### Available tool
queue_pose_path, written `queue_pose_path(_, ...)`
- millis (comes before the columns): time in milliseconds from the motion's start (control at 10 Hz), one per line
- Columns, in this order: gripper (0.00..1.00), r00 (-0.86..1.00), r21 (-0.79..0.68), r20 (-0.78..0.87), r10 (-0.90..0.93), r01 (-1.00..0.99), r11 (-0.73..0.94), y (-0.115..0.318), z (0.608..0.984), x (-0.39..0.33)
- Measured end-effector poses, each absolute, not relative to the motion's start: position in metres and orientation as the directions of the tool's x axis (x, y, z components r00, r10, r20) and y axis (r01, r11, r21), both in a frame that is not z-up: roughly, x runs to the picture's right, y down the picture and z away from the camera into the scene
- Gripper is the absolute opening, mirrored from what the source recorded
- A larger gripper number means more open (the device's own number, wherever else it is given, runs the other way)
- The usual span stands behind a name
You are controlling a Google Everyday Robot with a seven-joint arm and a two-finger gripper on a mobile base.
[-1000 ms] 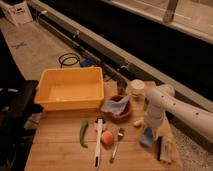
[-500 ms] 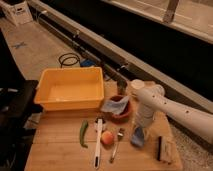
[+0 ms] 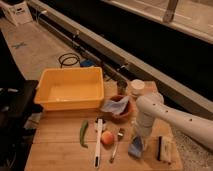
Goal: Wipe table surface with sponge
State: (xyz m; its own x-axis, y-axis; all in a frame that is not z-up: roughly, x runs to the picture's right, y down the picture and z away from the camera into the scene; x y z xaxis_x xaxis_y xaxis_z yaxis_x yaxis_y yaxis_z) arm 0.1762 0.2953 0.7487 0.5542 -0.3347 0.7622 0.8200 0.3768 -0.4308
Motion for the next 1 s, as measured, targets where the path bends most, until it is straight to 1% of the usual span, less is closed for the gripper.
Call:
queue_pose_path(200, 0.0, 0.599, -0.478, 0.741, -0.305, 0.788, 0.388, 0.299, 0.743, 0.204)
queue_pose_path(500, 0.0, 0.645, -0.523, 0.696, -0.316, 0.757, 0.392, 0.282, 0.749, 0.237)
queue_pose_path(700, 0.0, 0.658, -0.518, 0.67, -0.343, 0.746, 0.42, 0.256, 0.762, 0.243)
queue_pose_path(1000, 0.0, 0.636, -0.478, 0.683, -0.36, 0.761, 0.438, 0.246, 0.777, 0.227)
